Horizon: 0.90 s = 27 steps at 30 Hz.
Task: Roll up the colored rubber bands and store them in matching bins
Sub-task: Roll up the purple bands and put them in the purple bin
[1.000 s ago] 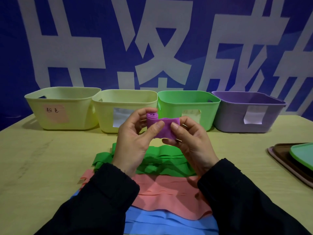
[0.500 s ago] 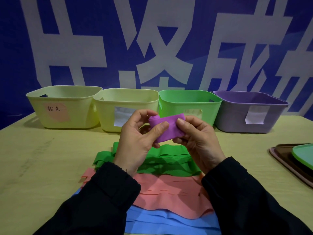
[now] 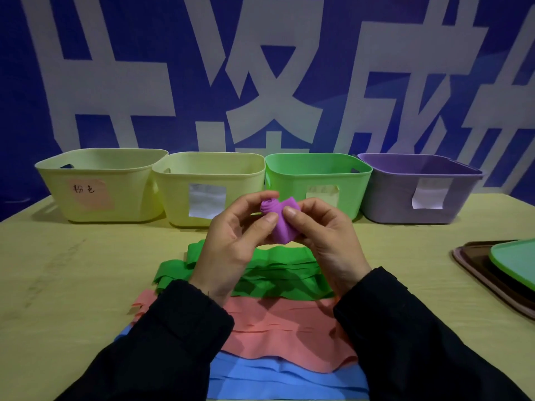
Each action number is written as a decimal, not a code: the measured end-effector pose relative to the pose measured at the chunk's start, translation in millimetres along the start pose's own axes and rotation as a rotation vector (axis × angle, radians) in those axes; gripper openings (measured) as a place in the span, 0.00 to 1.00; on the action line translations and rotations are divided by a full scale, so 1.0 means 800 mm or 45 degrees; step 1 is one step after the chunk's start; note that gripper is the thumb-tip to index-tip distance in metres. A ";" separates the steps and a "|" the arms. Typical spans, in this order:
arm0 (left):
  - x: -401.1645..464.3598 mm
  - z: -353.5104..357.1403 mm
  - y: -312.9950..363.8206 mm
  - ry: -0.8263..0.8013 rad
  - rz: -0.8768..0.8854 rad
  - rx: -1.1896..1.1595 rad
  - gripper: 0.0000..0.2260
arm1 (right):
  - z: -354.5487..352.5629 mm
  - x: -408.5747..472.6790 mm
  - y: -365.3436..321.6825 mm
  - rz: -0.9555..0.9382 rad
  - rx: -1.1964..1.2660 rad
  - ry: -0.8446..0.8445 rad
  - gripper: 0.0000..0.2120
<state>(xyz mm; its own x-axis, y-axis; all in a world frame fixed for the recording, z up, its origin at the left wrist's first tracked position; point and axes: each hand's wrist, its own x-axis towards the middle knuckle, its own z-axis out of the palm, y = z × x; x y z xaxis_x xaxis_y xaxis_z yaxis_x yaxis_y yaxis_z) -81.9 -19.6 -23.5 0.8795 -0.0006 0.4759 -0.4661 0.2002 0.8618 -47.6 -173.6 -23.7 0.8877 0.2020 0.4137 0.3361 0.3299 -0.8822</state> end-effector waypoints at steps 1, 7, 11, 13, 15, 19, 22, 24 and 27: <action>0.000 0.001 0.001 0.017 0.019 0.028 0.13 | 0.000 0.001 -0.001 0.011 -0.013 -0.002 0.07; 0.001 0.002 -0.004 0.018 0.041 0.057 0.14 | -0.002 0.001 -0.007 0.118 -0.021 -0.024 0.09; 0.004 0.002 -0.011 0.018 -0.003 0.169 0.13 | -0.002 0.003 -0.002 -0.032 -0.068 0.050 0.07; 0.004 0.002 -0.012 0.000 -0.059 0.155 0.12 | -0.005 0.003 0.000 -0.087 -0.143 0.049 0.07; 0.004 0.000 -0.011 -0.040 -0.095 0.072 0.12 | -0.008 0.003 -0.001 -0.112 -0.205 0.035 0.08; 0.005 0.000 -0.008 0.019 -0.082 0.123 0.16 | -0.006 0.003 -0.009 -0.094 -0.201 0.034 0.09; 0.005 0.001 -0.007 0.024 -0.068 0.215 0.13 | -0.005 0.001 -0.004 -0.150 -0.264 0.049 0.08; 0.006 0.000 -0.008 0.021 -0.076 0.227 0.12 | -0.006 0.001 -0.002 -0.210 -0.305 0.071 0.07; 0.008 -0.003 -0.010 0.014 -0.100 0.270 0.12 | -0.007 0.002 -0.006 -0.228 -0.271 0.095 0.06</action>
<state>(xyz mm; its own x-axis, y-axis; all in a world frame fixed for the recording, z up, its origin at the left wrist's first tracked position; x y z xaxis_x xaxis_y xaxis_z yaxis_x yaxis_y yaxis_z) -72.4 -18.6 -27.9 0.9144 0.0028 0.4048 -0.4047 -0.0104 0.9144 -46.1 -180.3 -19.8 0.8264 0.0869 0.5563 0.5409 0.1518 -0.8273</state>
